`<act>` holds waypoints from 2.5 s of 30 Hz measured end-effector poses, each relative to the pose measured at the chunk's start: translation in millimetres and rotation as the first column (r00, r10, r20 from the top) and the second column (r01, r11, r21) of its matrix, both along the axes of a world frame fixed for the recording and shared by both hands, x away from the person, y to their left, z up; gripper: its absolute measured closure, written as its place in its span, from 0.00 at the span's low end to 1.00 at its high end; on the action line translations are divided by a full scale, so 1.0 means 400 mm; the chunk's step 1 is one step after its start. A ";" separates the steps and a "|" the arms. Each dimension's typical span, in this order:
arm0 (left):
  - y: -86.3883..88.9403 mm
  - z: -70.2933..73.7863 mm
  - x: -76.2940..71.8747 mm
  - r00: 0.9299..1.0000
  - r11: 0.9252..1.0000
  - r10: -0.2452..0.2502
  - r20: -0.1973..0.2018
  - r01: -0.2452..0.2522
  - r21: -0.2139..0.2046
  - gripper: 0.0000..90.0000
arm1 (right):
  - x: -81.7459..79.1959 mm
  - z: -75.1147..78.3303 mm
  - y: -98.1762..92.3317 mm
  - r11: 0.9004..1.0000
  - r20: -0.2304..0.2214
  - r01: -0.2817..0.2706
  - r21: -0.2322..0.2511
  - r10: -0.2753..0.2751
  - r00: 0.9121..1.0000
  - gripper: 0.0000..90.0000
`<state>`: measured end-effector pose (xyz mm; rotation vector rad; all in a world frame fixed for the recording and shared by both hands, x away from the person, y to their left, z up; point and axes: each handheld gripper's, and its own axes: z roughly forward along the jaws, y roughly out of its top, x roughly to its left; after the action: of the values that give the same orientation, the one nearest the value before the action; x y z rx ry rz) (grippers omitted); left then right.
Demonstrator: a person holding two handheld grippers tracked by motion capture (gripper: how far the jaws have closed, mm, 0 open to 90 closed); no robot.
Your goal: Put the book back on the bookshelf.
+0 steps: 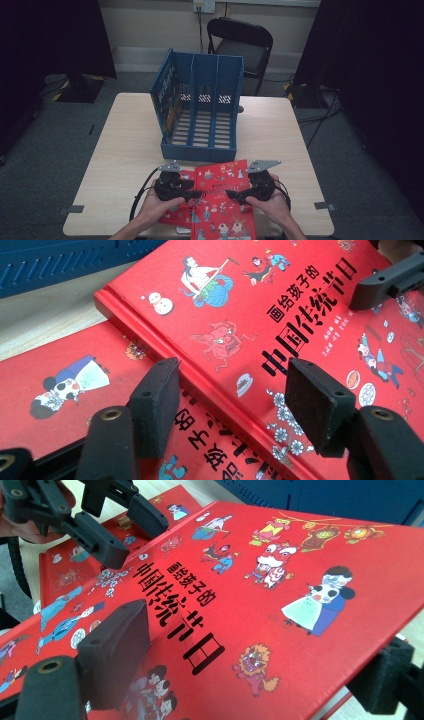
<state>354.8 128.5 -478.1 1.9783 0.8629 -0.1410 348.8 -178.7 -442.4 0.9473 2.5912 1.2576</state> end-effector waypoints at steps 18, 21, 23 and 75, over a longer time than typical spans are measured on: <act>-0.013 -0.003 0.000 1.000 0.999 0.009 -0.016 -0.009 -0.035 0.30 | -0.031 0.016 -0.022 0.998 0.047 -0.057 0.026 0.056 0.997 0.22; -0.014 -0.003 -0.001 1.000 0.999 0.010 -0.014 -0.011 -0.035 0.29 | -0.032 0.018 -0.023 0.998 0.039 -0.066 0.015 0.065 0.997 0.22; -0.012 -0.003 0.001 0.999 0.999 0.016 -0.028 -0.017 -0.044 0.29 | -0.035 0.016 -0.026 0.998 0.035 -0.069 0.015 0.068 0.997 0.23; 0.022 0.027 0.065 0.988 0.963 0.011 -0.157 -0.053 -0.264 0.59 | -0.012 0.052 -0.010 0.998 0.026 0.054 0.024 -0.054 0.998 0.29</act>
<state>381.0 137.2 -467.4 1.7155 0.9232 -0.3771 344.0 -182.8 -421.5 0.9904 2.5182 1.2812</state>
